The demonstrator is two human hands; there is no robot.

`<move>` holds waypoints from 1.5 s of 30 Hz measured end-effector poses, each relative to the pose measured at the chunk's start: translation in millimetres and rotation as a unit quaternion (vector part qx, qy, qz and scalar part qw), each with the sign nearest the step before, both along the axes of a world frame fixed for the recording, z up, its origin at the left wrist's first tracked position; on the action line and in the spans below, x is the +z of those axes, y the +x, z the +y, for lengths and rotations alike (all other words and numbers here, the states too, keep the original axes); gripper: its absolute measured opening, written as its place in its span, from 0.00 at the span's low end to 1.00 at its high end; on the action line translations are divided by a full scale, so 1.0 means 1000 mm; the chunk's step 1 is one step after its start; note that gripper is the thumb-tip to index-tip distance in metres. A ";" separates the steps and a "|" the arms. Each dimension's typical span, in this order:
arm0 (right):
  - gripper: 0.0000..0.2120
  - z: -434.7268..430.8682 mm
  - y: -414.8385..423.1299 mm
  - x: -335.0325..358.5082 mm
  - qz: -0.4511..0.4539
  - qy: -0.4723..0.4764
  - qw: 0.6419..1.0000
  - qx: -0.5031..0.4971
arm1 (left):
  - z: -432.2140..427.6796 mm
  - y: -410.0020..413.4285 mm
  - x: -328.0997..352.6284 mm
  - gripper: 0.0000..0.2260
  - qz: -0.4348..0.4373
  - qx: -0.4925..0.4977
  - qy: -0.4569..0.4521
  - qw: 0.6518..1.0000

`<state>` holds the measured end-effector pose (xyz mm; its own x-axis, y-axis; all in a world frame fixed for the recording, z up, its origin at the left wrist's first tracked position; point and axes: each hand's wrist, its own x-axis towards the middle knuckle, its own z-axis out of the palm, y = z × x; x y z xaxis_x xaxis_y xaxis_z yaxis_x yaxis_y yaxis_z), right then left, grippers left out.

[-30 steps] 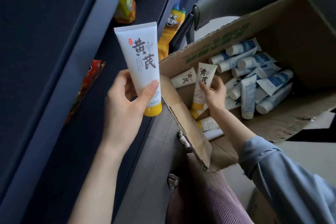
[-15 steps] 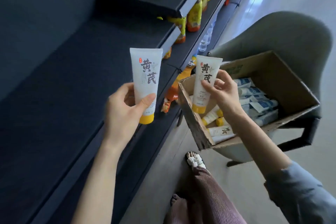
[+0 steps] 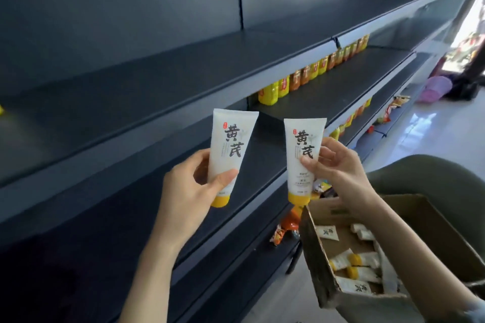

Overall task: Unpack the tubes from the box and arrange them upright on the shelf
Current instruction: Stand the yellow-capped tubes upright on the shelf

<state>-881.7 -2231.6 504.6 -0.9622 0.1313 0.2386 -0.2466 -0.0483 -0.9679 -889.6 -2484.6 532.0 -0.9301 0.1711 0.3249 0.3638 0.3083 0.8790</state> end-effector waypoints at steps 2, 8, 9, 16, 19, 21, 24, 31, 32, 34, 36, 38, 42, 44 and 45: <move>0.15 -0.014 0.000 0.024 0.026 0.002 0.999 0.021 | -0.010 0.013 0.020 0.14 0.016 -0.003 0.014 1.000; 0.15 -0.060 0.000 0.087 0.088 -0.019 0.992 0.092 | -0.054 0.047 0.070 0.15 0.067 0.031 0.058 0.996; 0.15 -0.069 -0.001 0.096 0.096 -0.022 0.990 0.104 | -0.064 0.052 0.077 0.15 0.077 0.046 0.063 0.994; 0.17 -0.154 -0.019 0.138 0.137 -0.027 0.968 0.210 | -0.146 0.094 0.110 0.16 0.139 0.176 0.086 0.971; 0.18 -0.193 -0.030 0.148 0.141 -0.037 0.955 0.260 | -0.176 0.114 0.117 0.16 0.160 0.227 0.089 0.957; 0.19 -0.218 -0.038 0.156 0.137 -0.047 0.945 0.293 | -0.192 0.126 0.120 0.14 0.169 0.259 0.093 0.946; 0.17 -0.252 -0.056 0.169 0.129 -0.061 0.930 0.338 | -0.211 0.138 0.125 0.13 0.179 0.300 0.088 0.933; 0.08 -0.327 -0.114 0.187 0.107 -0.075 0.922 0.365 | -0.236 0.141 0.133 0.12 0.207 0.375 0.085 0.900; 0.08 -0.339 -0.122 0.187 0.106 -0.069 0.925 0.359 | -0.237 0.140 0.132 0.13 0.209 0.382 0.084 0.896; 0.08 -0.363 -0.136 0.186 0.108 -0.039 0.933 0.342 | -0.239 0.136 0.132 0.13 0.209 0.397 0.080 0.890; 0.09 -0.389 -0.146 0.184 0.112 -0.007 0.938 0.328 | -0.241 0.133 0.132 0.13 0.207 0.413 0.073 0.884; 0.10 -0.413 -0.154 0.179 0.113 0.020 0.941 0.318 | -0.243 0.129 0.132 0.13 0.204 0.429 0.070 0.877; 0.12 -0.454 -0.163 0.167 0.111 0.068 0.951 0.280 | -0.249 0.120 0.129 0.16 0.193 0.448 0.072 0.870; 0.13 -0.466 -0.163 0.163 0.116 0.088 0.953 0.265 | -0.252 0.116 0.129 0.18 0.187 0.454 0.066 0.868; 0.13 -0.472 -0.164 0.161 0.117 0.092 0.953 0.262 | -0.255 0.114 0.130 0.18 0.184 0.458 0.065 0.867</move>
<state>-1045.4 -2703.9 665.4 -0.8018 -0.4184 0.4267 -0.4453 -0.0580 -0.8935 -775.2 -2739.9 661.7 -0.4859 -0.6448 0.5900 0.2816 0.5235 0.8041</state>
